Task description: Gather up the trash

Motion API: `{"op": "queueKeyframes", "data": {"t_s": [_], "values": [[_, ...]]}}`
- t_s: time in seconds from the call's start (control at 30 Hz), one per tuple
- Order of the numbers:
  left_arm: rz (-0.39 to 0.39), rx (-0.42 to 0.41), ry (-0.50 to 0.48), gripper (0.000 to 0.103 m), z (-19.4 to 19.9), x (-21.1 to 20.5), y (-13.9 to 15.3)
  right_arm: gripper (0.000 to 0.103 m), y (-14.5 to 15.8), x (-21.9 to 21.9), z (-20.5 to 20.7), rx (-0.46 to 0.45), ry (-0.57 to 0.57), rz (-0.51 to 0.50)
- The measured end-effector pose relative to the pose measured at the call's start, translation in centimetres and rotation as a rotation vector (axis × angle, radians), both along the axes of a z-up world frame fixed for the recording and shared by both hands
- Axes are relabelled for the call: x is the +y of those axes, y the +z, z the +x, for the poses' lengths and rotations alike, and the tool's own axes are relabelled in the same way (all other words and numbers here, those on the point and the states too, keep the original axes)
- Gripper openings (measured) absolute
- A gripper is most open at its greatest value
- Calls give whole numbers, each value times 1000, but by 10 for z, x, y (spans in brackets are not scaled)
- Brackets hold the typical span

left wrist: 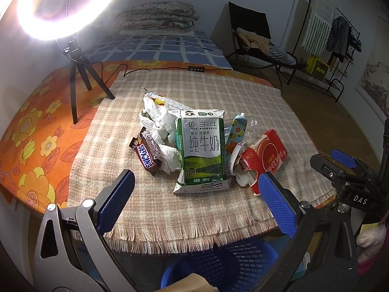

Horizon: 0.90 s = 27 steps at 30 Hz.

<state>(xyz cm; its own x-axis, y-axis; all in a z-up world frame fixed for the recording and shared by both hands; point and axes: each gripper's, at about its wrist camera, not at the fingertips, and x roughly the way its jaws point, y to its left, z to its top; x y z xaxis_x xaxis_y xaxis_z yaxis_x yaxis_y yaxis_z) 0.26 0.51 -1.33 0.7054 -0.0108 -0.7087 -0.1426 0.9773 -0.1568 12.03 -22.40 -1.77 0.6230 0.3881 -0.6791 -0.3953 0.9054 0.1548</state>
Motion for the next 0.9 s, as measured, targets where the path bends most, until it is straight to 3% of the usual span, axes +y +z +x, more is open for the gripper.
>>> {"op": "queueKeyframes", "data": {"t_s": [0.67, 0.9], "values": [[-6, 20, 12, 103, -2, 6, -15, 103, -4, -10, 5, 17, -18, 61], [-19, 65, 28, 103, 16, 12, -22, 103, -16, -12, 17, 81, -15, 91]]}}
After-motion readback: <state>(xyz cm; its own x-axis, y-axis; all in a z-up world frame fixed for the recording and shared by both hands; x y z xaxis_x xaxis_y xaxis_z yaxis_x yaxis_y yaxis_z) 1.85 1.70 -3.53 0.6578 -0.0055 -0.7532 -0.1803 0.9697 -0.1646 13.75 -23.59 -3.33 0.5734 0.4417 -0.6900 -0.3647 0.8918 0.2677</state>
